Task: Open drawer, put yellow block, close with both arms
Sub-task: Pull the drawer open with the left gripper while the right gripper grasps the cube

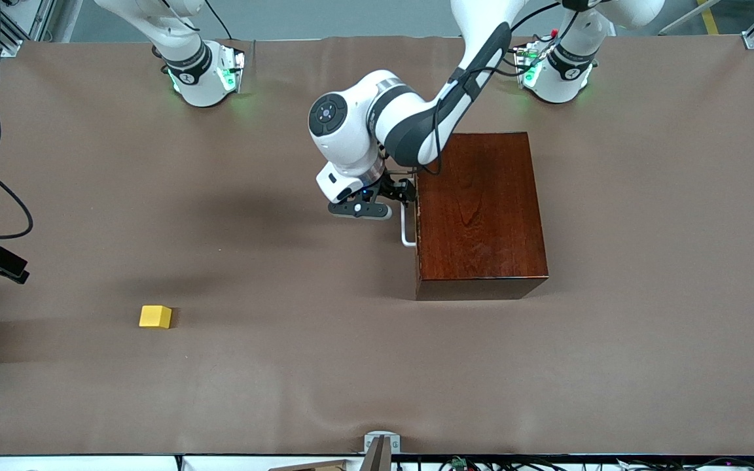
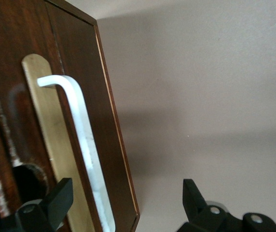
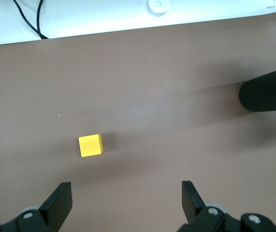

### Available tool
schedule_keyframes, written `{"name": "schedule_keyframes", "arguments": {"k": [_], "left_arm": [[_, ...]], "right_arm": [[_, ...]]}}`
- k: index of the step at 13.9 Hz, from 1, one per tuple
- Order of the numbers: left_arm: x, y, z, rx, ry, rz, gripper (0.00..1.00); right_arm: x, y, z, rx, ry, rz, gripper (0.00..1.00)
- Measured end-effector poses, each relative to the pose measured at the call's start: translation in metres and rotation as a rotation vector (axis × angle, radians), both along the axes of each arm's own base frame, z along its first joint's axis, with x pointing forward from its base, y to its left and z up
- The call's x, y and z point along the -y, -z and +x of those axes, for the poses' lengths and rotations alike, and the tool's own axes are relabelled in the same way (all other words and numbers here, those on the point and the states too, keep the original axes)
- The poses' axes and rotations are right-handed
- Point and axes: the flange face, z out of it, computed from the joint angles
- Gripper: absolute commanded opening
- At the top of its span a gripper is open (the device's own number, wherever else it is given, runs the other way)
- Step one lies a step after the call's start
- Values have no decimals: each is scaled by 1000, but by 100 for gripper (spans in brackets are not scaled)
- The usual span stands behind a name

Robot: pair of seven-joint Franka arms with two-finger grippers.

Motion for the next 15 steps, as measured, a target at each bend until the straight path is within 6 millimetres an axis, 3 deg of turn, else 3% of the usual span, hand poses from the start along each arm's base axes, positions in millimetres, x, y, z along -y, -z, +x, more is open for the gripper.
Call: {"name": "schedule_keyframes", "arguments": {"k": [3, 8, 11, 13, 15], "left_arm": [[-1, 15, 1, -6, -14, 16, 100], [-1, 26, 2, -8, -20, 25, 100], [2, 28, 4, 15, -32, 1, 100], [4, 26, 6, 31, -36, -18, 100], [9, 24, 8, 54, -34, -52, 100]], "right_arm": [[4, 12, 2, -20, 5, 2, 100], [0, 93, 21, -132, 1, 31, 100], [-5, 108, 23, -149, 4, 67, 100], [-18, 122, 24, -179, -15, 77, 100], [-43, 153, 28, -230, -49, 80, 100]]}}
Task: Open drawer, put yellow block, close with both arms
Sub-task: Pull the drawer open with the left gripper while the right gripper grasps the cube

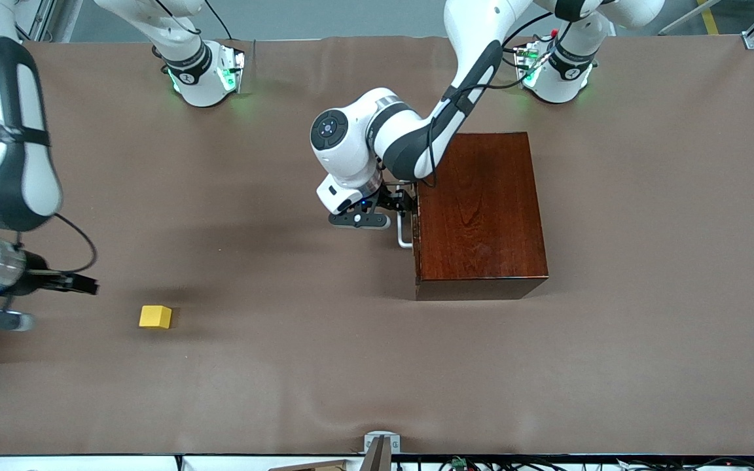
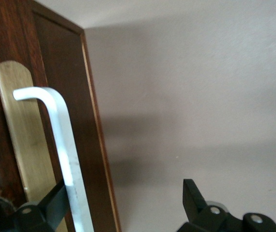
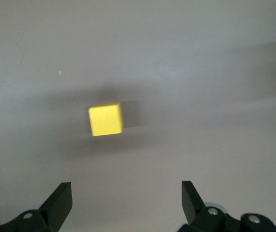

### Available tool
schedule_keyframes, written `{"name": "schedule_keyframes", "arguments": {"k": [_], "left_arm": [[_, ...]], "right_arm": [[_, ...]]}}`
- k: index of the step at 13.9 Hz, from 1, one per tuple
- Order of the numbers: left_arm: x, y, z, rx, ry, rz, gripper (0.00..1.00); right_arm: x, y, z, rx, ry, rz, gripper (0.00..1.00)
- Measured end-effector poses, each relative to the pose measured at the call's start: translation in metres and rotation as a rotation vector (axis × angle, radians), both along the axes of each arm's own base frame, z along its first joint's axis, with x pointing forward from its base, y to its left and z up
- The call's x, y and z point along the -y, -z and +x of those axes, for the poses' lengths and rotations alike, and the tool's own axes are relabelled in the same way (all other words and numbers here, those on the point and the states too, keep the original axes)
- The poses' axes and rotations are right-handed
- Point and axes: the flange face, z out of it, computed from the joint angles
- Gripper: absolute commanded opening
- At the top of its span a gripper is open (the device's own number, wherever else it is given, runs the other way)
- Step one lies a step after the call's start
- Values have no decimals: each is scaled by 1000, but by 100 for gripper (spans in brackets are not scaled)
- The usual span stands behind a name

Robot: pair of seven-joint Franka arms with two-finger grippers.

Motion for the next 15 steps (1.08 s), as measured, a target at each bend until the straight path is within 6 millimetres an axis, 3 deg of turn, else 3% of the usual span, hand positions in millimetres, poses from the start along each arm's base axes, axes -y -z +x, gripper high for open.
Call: {"name": "schedule_keyframes", "arguments": {"k": [2, 6, 9, 15], "left_arm": [[7, -3, 1, 32, -5, -45, 100], [21, -6, -2, 73, 9, -113, 100], [28, -5, -3, 87, 9, -150, 100], [37, -12, -1, 89, -24, -254, 100]], "right_arm": [[-16, 29, 3, -37, -20, 2, 100], [-15, 60, 6, -52, -21, 2, 100], [-16, 94, 11, -52, -25, 3, 100], [-19, 120, 16, -29, -33, 3, 100]]}}
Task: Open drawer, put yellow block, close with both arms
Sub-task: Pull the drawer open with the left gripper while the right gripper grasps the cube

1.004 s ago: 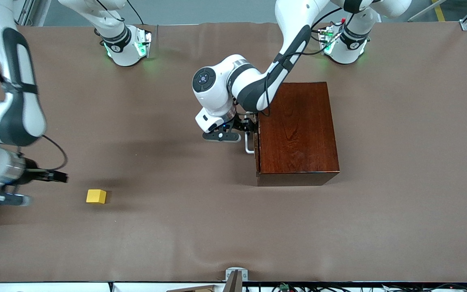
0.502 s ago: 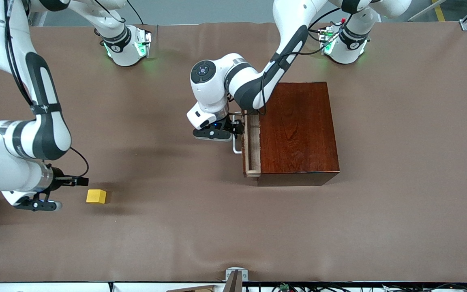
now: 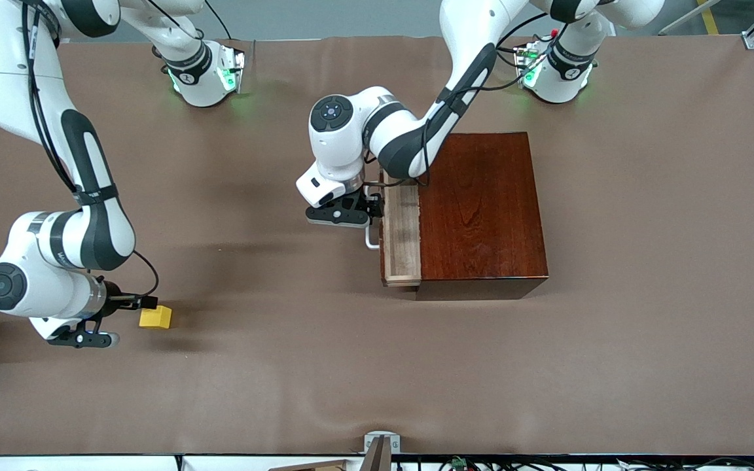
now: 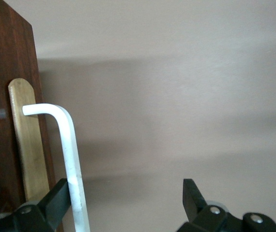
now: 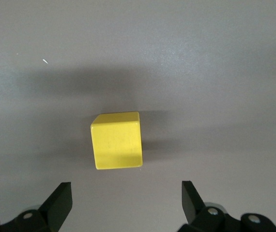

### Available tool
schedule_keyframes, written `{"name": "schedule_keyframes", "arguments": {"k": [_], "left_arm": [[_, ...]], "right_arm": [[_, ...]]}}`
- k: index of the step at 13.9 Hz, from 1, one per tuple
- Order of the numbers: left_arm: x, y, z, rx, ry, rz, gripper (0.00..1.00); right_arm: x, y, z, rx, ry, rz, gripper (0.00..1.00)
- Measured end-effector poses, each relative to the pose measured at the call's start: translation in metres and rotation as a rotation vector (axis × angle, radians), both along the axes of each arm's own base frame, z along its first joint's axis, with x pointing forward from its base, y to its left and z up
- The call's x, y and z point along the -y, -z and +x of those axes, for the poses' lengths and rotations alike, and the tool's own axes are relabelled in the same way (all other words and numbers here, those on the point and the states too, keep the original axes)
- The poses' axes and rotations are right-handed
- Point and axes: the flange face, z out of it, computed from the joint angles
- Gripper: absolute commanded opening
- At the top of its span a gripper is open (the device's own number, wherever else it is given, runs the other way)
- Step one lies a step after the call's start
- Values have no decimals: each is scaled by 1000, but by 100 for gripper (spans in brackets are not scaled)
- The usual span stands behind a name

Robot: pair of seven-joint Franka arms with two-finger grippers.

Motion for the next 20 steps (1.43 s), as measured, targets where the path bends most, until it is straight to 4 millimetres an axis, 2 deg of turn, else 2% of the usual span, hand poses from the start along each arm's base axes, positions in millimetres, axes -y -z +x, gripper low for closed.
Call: {"name": "schedule_keyframes", "arguments": {"k": [4, 11, 15, 18, 19, 20], "left_arm": [[11, -3, -6, -4, -2, -71, 100], [12, -3, -4, -17, -21, -109, 100], [29, -4, -12, 11, -12, -210, 100], [29, -6, -11, 5, -19, -217, 100], [29, -10, -10, -2, -24, -218, 100], [26, -16, -7, -10, -32, -211, 100]], "right_arm": [[-5, 14, -1, -18, -8, 2, 100], [-9, 39, 3, 29, -14, 3, 100], [-11, 54, 3, 52, -17, 3, 100], [-12, 65, 2, 49, -20, 4, 100], [-13, 66, 2, 49, -21, 4, 82], [-13, 68, 2, 49, -21, 4, 53]]}}
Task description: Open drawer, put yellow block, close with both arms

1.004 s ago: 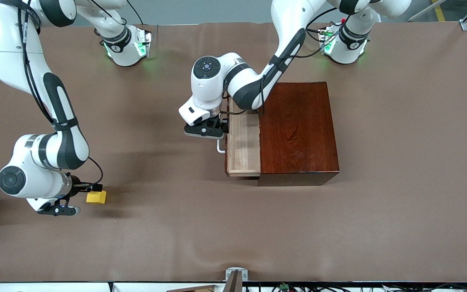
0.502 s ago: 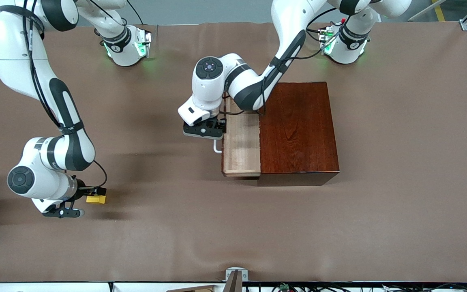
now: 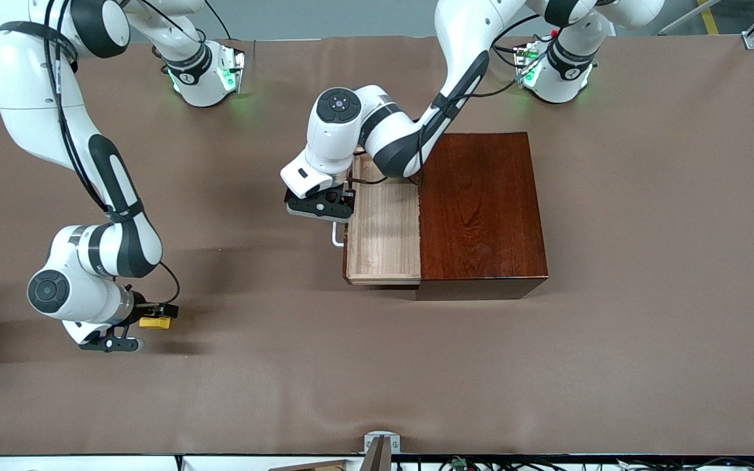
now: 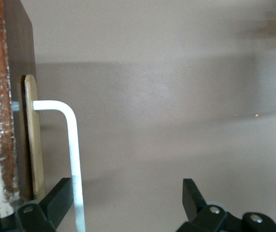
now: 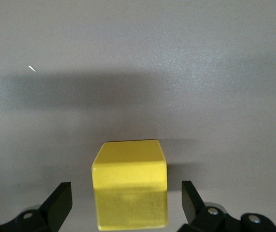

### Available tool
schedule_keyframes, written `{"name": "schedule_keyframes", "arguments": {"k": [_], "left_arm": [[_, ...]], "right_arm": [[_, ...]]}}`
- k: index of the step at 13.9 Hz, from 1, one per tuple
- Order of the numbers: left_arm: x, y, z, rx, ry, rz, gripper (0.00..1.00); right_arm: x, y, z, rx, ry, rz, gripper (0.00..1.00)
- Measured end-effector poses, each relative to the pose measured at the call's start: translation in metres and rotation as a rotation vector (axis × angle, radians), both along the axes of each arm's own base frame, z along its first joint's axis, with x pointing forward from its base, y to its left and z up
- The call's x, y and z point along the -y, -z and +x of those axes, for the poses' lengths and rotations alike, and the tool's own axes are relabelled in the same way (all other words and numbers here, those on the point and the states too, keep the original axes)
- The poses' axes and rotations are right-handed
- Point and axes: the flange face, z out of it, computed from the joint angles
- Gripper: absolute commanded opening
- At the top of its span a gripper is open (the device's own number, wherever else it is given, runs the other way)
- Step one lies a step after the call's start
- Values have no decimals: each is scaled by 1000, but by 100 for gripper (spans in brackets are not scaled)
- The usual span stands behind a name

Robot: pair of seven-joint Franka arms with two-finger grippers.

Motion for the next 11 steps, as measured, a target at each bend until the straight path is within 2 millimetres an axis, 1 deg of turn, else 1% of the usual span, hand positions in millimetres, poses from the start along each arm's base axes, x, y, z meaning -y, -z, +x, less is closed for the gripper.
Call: {"name": "schedule_keyframes", "arguments": {"k": [1, 2, 4, 6, 7, 8, 9, 11], "left_arm": [[-7, -8, 7, -12, -11, 14, 100], [-15, -19, 15, -23, -25, 22, 100], [-29, -47, 28, -26, -47, 25, 100], [-52, -93, 39, -24, -74, 37, 100], [-68, -121, 46, -24, -94, 43, 100], [-90, -151, 54, -27, -119, 47, 100], [-115, -181, 61, -40, -147, 58, 100], [-172, -235, 70, -78, -206, 91, 100]], "right_arm": [[0, 0, 0, -1, 0, 0, 15], [0, 1, 0, 0, 0, 0, 0], [0, 1, 0, 0, 0, 0, 0], [1, 0, 0, 1, -1, -2, 0], [1, 0, 0, 3, -6, -3, 0], [2, -1, 1, 7, -22, -4, 0], [4, -4, 3, 14, -41, -5, 0], [7, -12, 9, 33, -74, -7, 0]]}}
